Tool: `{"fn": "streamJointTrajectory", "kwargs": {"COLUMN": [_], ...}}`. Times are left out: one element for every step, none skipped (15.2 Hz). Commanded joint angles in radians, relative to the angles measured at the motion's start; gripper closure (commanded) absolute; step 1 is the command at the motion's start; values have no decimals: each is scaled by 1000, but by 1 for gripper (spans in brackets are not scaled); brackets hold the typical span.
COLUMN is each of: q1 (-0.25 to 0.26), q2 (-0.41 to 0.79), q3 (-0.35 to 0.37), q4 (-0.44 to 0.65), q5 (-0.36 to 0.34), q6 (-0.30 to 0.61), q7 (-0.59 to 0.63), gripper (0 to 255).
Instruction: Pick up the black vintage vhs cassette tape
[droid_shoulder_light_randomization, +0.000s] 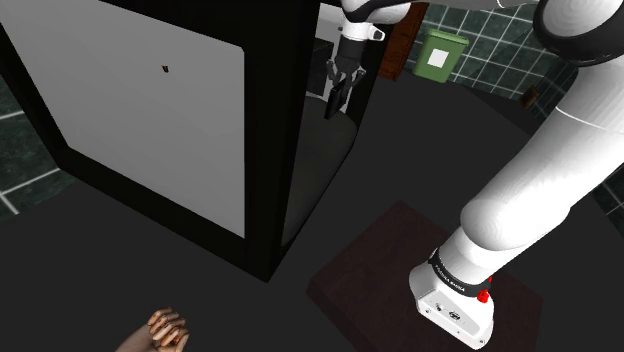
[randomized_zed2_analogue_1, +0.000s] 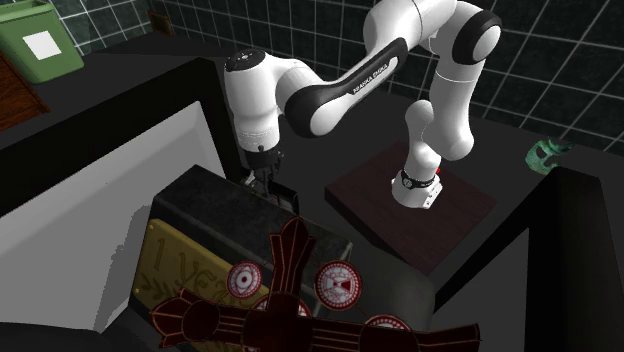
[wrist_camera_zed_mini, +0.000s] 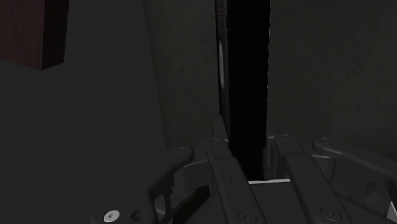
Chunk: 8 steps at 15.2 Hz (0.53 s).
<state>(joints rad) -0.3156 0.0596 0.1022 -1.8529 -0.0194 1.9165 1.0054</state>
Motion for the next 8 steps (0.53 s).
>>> {"fn": "streamJointTrajectory", "kwargs": {"q1": [0, 0, 0, 0, 0, 0, 0, 0], "q2": [-6, -8, -9, -10, -11, -12, -12, -13], "q3": [0, 0, 0, 0, 0, 0, 0, 1], "q4": [21, 32, 44, 56, 68, 81, 94, 107], "q5": [1, 1, 1, 1, 2, 2, 2, 2], "q6": [-27, -40, -53, -66, -79, -92, -106, -119], "q7": [0, 0, 0, -1, -1, -1, -1, -2], "gripper": [255, 255, 255, 255, 255, 255, 255, 255]}}
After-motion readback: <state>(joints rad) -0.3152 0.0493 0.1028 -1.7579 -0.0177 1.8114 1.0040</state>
